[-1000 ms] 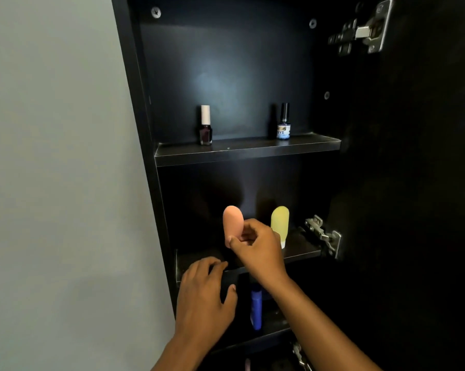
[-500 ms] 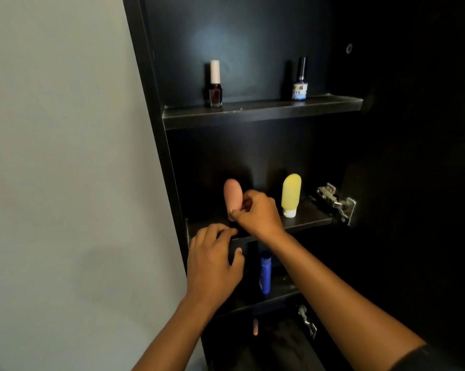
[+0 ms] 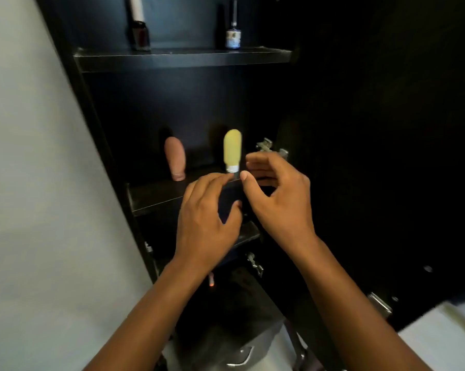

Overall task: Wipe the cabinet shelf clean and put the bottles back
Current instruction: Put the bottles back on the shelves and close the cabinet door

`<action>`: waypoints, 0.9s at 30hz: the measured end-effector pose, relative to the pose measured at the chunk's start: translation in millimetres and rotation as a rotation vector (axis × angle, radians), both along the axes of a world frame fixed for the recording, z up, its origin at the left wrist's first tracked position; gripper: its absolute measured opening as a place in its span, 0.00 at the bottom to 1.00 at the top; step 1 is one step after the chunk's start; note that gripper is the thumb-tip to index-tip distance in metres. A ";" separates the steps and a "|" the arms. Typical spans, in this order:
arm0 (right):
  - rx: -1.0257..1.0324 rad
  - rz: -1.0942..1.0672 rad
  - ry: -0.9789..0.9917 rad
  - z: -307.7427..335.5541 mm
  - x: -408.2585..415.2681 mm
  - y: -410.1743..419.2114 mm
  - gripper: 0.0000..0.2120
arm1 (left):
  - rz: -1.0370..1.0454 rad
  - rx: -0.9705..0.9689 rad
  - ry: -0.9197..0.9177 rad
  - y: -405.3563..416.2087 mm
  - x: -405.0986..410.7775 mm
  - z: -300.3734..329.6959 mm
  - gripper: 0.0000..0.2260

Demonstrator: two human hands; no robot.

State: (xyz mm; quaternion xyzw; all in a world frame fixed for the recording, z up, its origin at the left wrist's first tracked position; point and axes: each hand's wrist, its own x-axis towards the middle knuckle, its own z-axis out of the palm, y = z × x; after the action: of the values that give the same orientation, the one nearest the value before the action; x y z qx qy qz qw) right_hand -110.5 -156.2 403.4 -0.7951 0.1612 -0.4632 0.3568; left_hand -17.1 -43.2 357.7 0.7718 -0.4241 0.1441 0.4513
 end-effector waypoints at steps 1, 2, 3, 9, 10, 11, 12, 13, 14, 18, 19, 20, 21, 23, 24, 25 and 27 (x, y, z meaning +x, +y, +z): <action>-0.017 -0.033 -0.011 0.3 -19.6 -0.6 0.12 | -0.049 -0.033 0.004 -6.4 -14.9 1.4 0.24; -0.029 -0.063 -0.007 -0.2 -38.7 -2.2 0.12 | -0.094 -0.062 0.012 -13.1 -30.1 1.8 0.24; -0.031 -0.089 0.004 -1.3 -57.3 -4.5 0.12 | -0.137 -0.086 0.028 -19.8 -45.4 1.2 0.24; -0.028 -0.291 -0.049 -21.0 -156.9 -13.3 0.10 | -0.308 -0.155 0.179 -49.7 -135.5 -19.6 0.26; -0.044 -0.328 -0.075 -24.4 -172.1 -13.7 0.09 | -0.330 -0.152 0.204 -53.1 -149.6 -24.1 0.28; -0.062 -0.362 -0.104 -27.5 -187.2 -14.7 0.08 | -0.352 -0.149 0.226 -56.1 -163.3 -28.8 0.30; -0.079 -0.396 -0.132 -30.7 -201.9 -16.4 0.08 | -0.366 -0.146 0.244 -58.8 -176.1 -33.9 0.32; -0.092 -0.430 -0.161 -33.8 -215.6 -19.0 0.07 | -0.371 -0.141 0.262 -61.2 -188.2 -38.9 0.34; -0.097 -0.463 -0.192 -37.7 -228.6 -23.2 0.07 | -0.371 -0.137 0.288 -63.5 -199.4 -43.8 0.35; 0.004 -0.527 -0.229 -53.5 -263.2 -52.6 0.10 | -0.318 -0.157 0.319 -76.8 -240.9 -59.6 0.32; 0.067 -0.515 -0.195 -56.9 -266.7 -61.1 0.12 | -0.304 -0.169 0.324 -81.3 -251.1 -62.1 0.31; 0.148 -0.483 -0.145 -60.9 -268.7 -69.7 0.14 | -0.295 -0.181 0.331 -86.4 -261.3 -64.1 0.31; 0.235 -0.436 -0.082 -64.6 -269.7 -77.8 0.16 | -0.288 -0.192 0.334 -91.6 -271.0 -65.5 0.30; 0.391 -0.293 0.047 -73.3 -267.7 -91.9 0.20 | -0.269 -0.203 0.338 -102.4 -289.6 -68.0 0.30; 0.475 -0.208 0.081 -76.7 -266.0 -97.6 0.20 | -0.257 -0.207 0.345 -107.7 -297.7 -69.8 0.29; 0.564 -0.138 0.099 -78.8 -264.0 -101.7 0.20 | -0.241 -0.210 0.352 -112.7 -305.0 -71.7 0.29; 0.666 -0.052 0.121 -78.9 -261.0 -108.5 0.17 | -0.196 -0.232 0.367 -121.8 -315.9 -75.6 0.29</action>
State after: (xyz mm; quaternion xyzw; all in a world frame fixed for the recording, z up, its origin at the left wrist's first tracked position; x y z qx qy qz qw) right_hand -371.5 -264.6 324.5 -0.6566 0.3445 -0.3461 0.5748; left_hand -333.0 -165.1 282.1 0.6834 -0.3883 0.0045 0.6182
